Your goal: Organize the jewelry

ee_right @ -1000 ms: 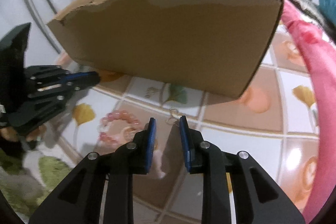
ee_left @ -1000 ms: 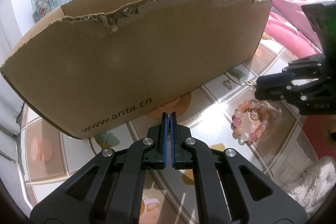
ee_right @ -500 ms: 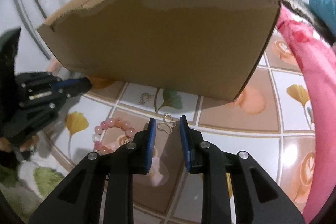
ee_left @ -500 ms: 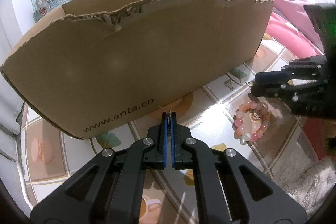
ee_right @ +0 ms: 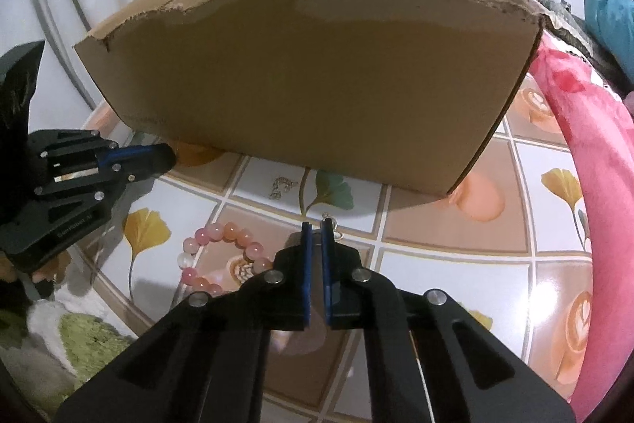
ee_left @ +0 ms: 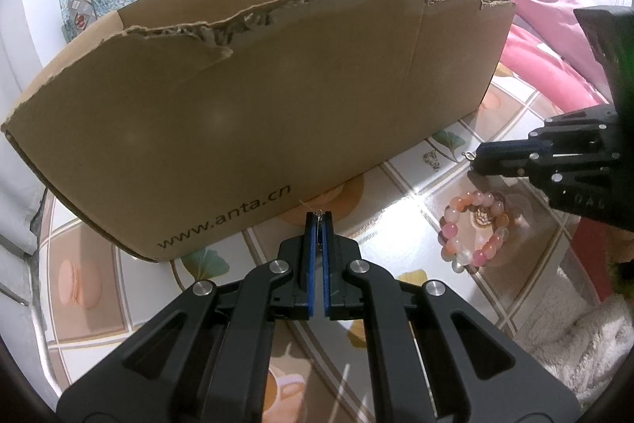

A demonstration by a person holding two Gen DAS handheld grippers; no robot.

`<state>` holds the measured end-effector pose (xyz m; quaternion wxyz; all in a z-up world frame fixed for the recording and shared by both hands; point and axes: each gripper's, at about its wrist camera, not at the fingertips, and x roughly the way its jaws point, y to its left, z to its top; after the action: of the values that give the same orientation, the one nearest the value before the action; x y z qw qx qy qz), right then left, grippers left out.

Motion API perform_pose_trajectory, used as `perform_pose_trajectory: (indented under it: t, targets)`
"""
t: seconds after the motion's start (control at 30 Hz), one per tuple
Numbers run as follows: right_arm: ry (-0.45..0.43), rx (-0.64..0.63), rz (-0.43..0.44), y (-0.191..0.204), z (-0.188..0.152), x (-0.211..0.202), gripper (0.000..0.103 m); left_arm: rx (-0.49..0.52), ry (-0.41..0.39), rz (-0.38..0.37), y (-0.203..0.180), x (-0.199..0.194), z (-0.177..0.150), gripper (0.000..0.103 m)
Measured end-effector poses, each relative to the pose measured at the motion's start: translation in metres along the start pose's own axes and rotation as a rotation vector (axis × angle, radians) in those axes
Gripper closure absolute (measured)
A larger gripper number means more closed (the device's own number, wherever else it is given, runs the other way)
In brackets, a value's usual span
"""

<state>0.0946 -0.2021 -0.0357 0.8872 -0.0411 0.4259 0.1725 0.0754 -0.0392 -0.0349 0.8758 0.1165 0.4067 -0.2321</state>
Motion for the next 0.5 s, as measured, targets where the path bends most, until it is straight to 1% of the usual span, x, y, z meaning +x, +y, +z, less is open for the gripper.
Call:
perform_pose_trajectory:
  t: [0.13,0.17,0.2,0.23,0.33,0.43,0.47,0.5]
  targets:
    - [-0.009,0.005,-0.005,-0.001,0.005,-0.001,0.095,0.000,-0.001,0.001,0.000,-0.001,0.000,0.101]
    - [-0.004,0.005,-0.009,-0.003,0.004,-0.001,0.087,-0.001,-0.001,0.001,0.000,-0.001,0.000,0.101]
    - [-0.002,0.002,-0.014,-0.003,0.002,-0.002,0.077,-0.001,-0.001,0.000,0.000,-0.001,0.000,0.101]
    - [0.000,-0.007,-0.022,-0.004,0.002,-0.001,0.075,-0.002,-0.001,-0.001,0.000,-0.001,0.000,0.101]
    - [0.025,-0.029,-0.030,-0.004,0.002,0.008,0.074,0.000,0.000,-0.002,0.000,-0.002,0.000,0.101]
    - [0.028,-0.040,-0.035,-0.006,0.002,0.012,0.075,-0.002,0.000,-0.002,0.000,-0.002,0.000,0.101]
    - [0.032,-0.036,-0.034,-0.006,0.002,0.013,0.087,-0.002,0.000,-0.002,0.000,-0.002,0.000,0.101]
    - [0.038,-0.027,-0.025,-0.010,0.003,0.014,0.087,-0.002,0.001,-0.003,0.000,-0.002,0.000,0.101]
